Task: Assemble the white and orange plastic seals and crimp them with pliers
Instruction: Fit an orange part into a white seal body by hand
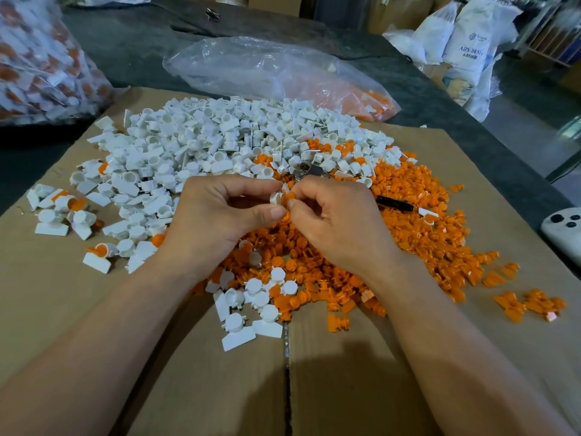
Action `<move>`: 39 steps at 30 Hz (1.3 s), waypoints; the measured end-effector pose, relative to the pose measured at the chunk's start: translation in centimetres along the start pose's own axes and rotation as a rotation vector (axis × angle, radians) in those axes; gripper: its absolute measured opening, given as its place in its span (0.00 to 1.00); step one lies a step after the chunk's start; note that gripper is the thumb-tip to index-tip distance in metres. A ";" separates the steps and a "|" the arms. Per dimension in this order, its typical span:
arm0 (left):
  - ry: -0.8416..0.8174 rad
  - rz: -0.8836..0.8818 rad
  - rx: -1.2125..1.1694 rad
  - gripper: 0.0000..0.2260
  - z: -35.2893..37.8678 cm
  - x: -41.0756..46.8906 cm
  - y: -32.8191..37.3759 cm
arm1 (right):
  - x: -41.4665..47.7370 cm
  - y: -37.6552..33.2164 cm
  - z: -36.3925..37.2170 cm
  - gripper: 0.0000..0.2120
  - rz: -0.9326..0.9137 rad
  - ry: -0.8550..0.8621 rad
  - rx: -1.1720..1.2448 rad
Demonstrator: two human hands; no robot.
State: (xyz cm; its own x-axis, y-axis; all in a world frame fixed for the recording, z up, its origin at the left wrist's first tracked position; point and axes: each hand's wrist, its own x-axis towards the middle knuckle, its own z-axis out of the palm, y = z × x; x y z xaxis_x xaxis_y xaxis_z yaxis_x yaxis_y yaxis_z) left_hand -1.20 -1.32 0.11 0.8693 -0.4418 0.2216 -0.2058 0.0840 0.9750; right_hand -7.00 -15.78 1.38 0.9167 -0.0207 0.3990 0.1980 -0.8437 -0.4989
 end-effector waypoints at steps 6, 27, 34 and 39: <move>-0.041 0.001 -0.060 0.11 0.5 -0.3 0.0 | 0.0 0.0 0.0 0.08 -0.014 0.041 -0.023; 0.090 0.008 0.141 0.08 0.2 0.2 -0.4 | -0.1 0.1 0.5 0.07 -0.039 -0.016 0.034; 0.080 -0.129 -0.140 0.05 0.1 0.4 -0.1 | 0.1 0.3 0.2 0.14 -0.073 0.076 0.155; 0.069 -0.199 -0.157 0.05 0.0 0.5 0.0 | 0.1 0.4 0.5 0.12 -0.116 0.079 0.144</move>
State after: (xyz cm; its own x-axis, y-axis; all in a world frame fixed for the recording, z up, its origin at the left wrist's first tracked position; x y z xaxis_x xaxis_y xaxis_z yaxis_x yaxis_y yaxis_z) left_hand -0.77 -1.56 0.28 0.9154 -0.4020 0.0206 0.0398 0.1413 0.9892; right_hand -6.62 -15.85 0.88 0.8562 0.0252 0.5161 0.3532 -0.7575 -0.5490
